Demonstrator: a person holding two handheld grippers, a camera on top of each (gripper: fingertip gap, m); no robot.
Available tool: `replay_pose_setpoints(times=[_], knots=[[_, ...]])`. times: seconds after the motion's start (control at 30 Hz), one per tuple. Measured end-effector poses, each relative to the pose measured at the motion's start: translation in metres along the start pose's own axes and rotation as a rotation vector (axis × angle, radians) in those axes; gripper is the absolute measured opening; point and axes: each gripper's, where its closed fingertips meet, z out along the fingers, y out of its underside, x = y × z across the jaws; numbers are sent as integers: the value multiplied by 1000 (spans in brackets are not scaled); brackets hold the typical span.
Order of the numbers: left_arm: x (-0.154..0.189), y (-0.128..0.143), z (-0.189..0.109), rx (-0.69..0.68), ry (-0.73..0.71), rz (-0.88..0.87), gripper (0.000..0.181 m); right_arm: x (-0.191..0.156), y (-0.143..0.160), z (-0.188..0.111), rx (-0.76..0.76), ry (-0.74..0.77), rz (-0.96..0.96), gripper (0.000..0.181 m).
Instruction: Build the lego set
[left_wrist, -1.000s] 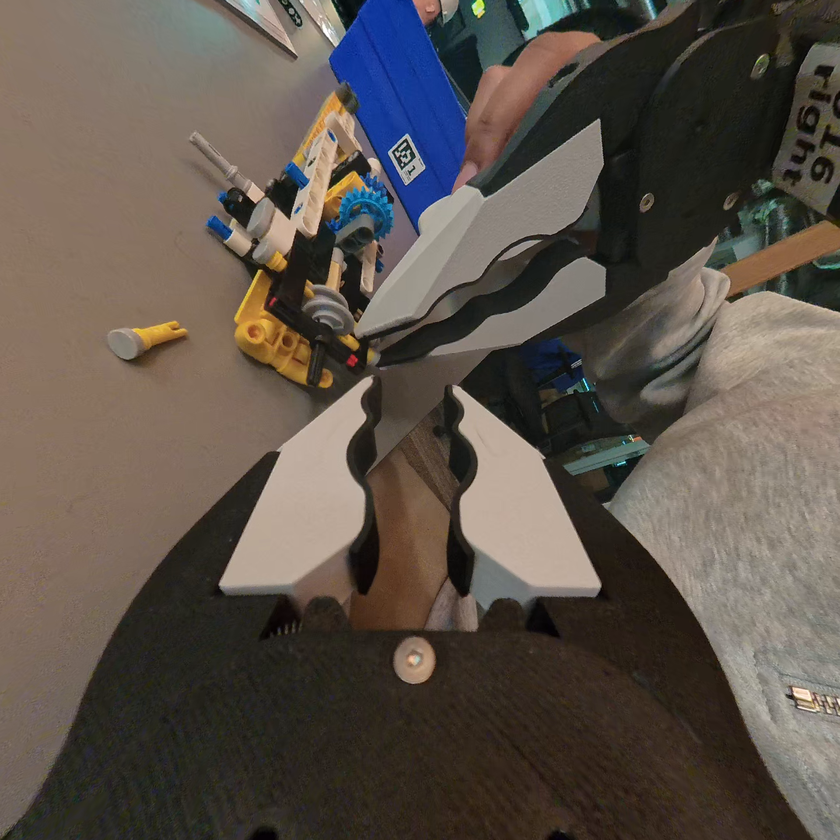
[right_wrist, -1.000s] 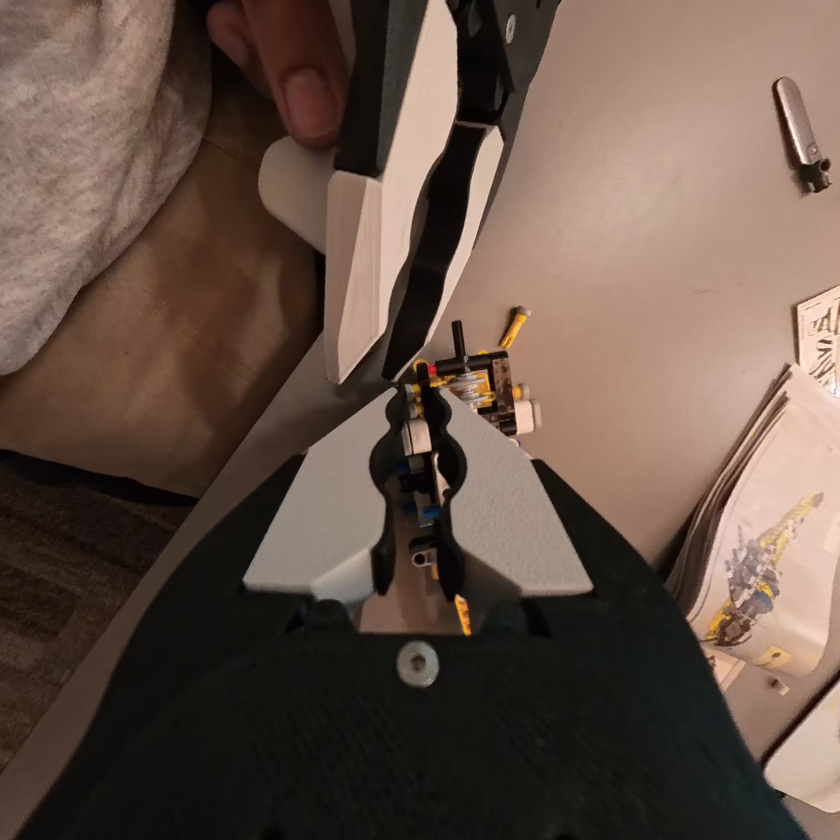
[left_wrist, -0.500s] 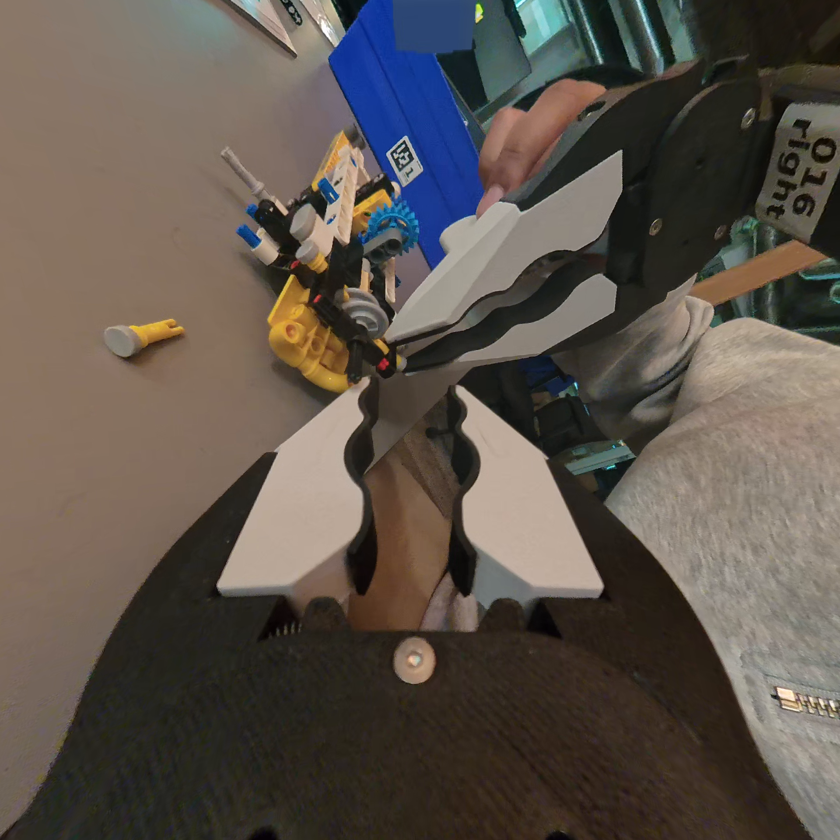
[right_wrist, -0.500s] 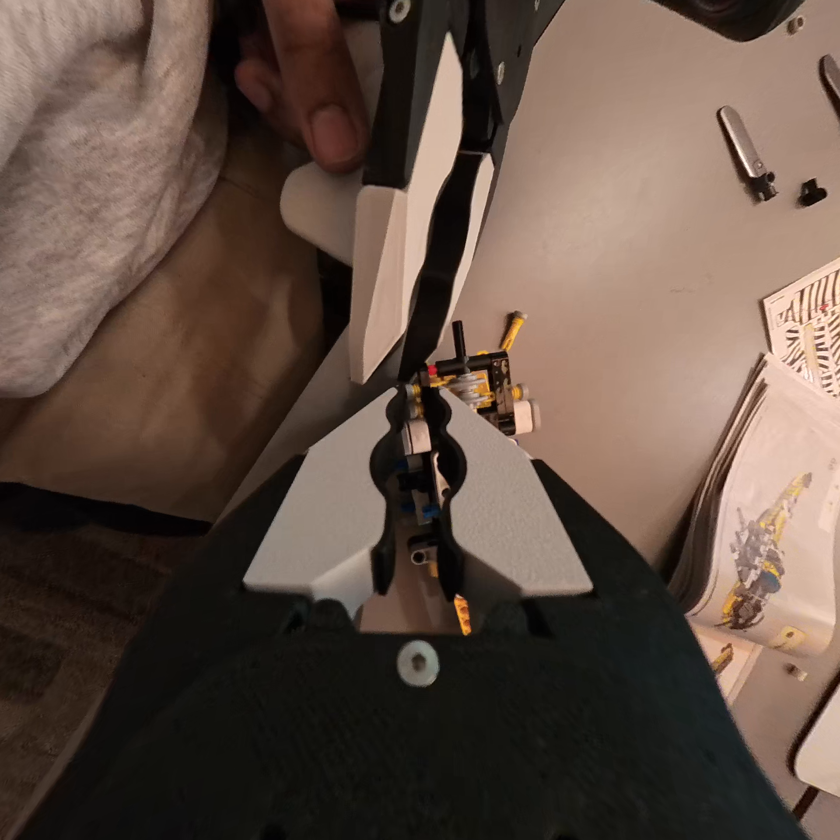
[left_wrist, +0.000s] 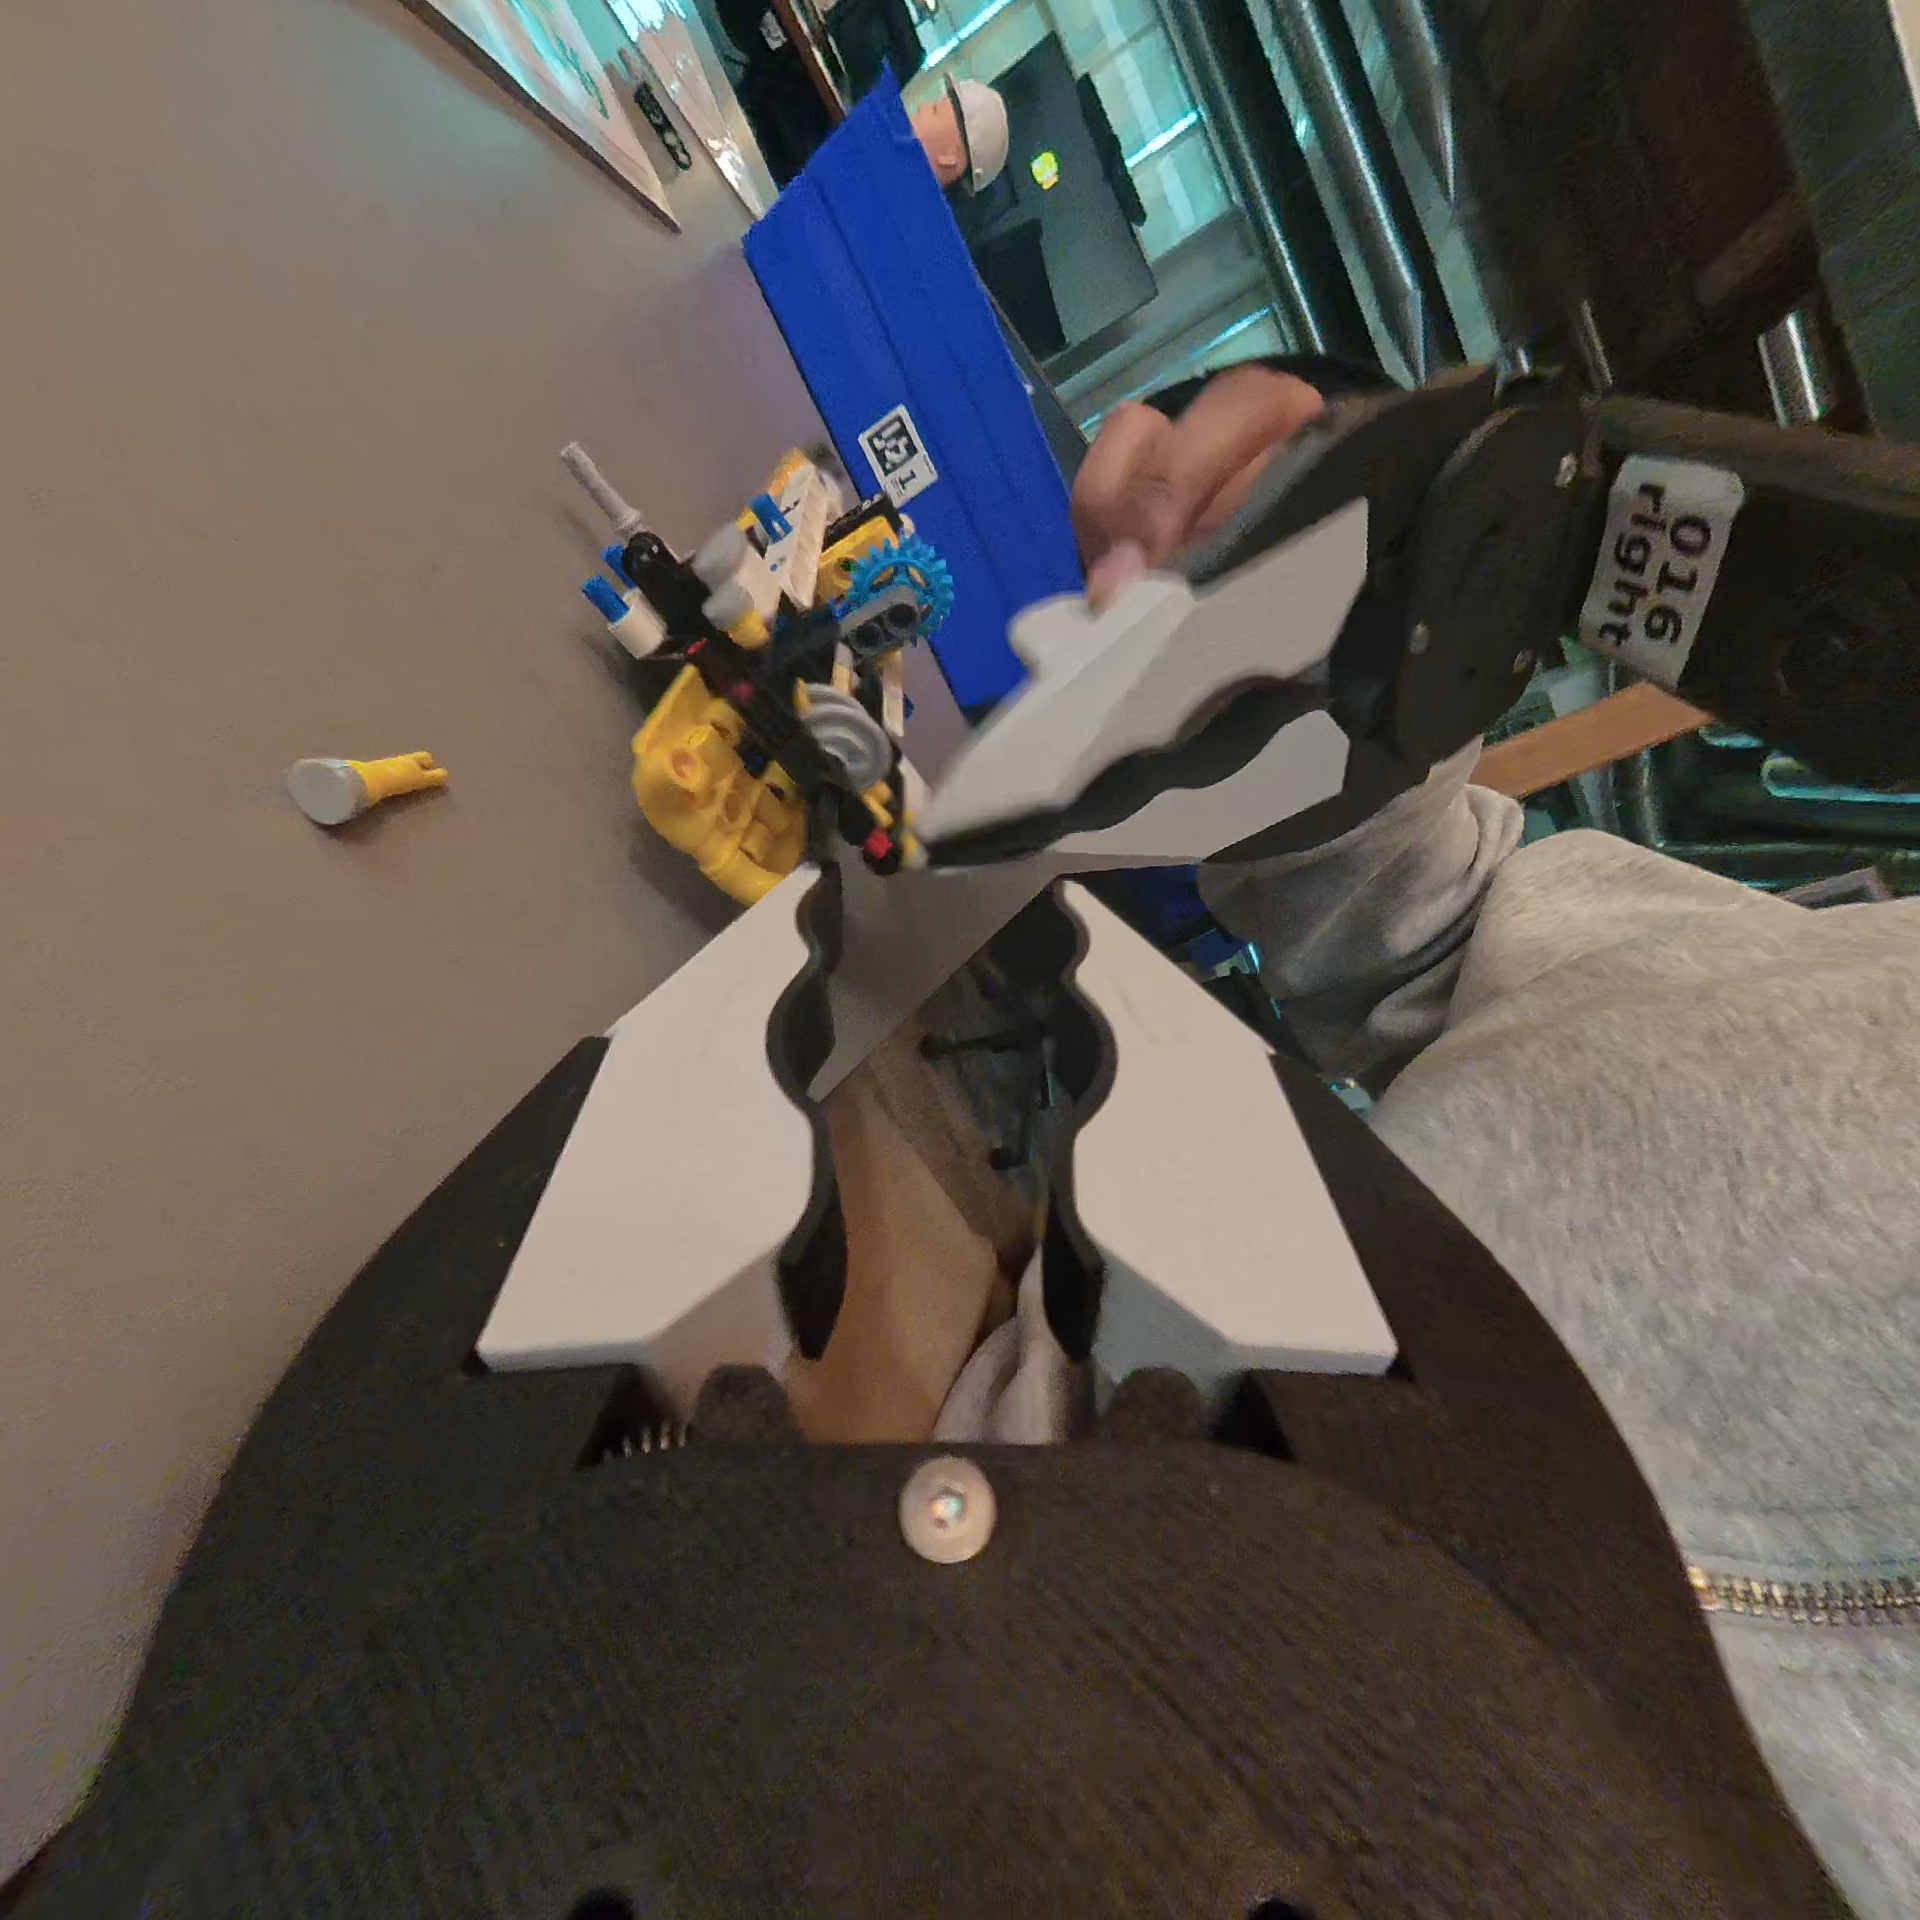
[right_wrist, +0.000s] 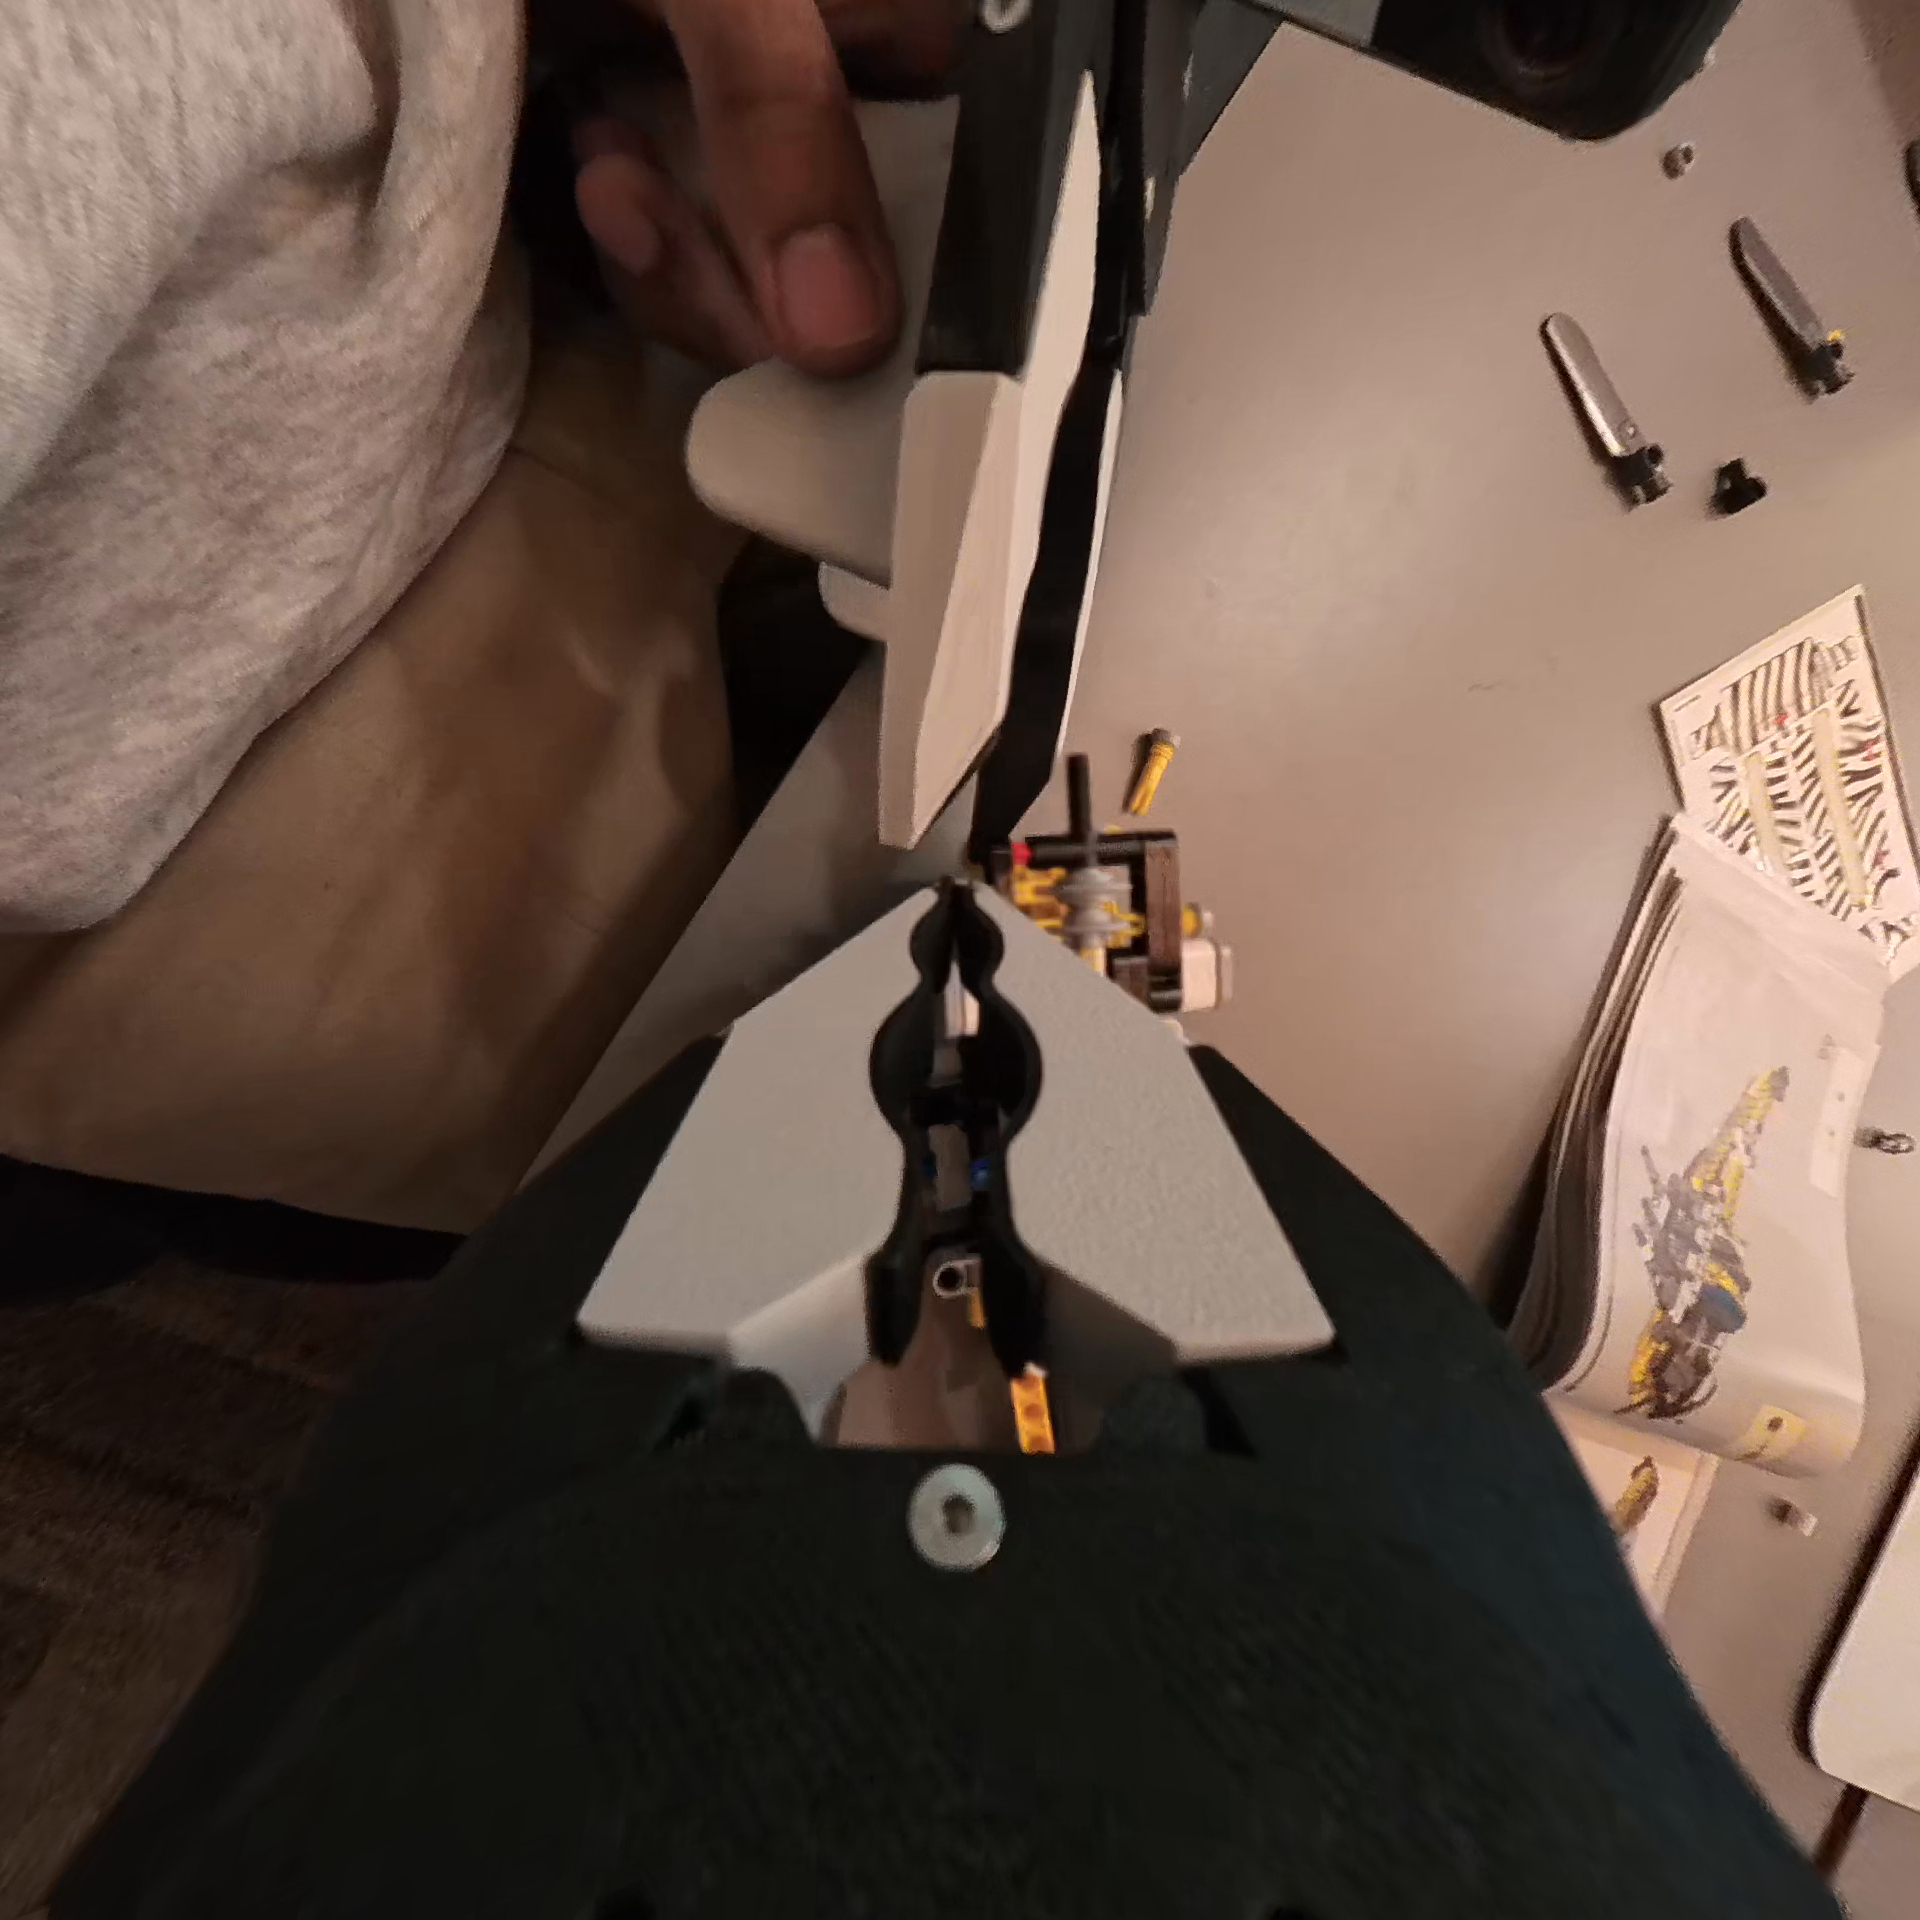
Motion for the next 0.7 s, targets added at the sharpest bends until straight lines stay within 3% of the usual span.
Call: replay_pose_setpoints(times=[0.17, 0.7], knots=[[-4, -3, -3, 4, 4, -60, 41, 4, -2, -1, 22, 68, -13, 0], [-5, 8, 1, -63, -16, -17, 39, -1, 10, -10, 50, 182, 180, 2]])
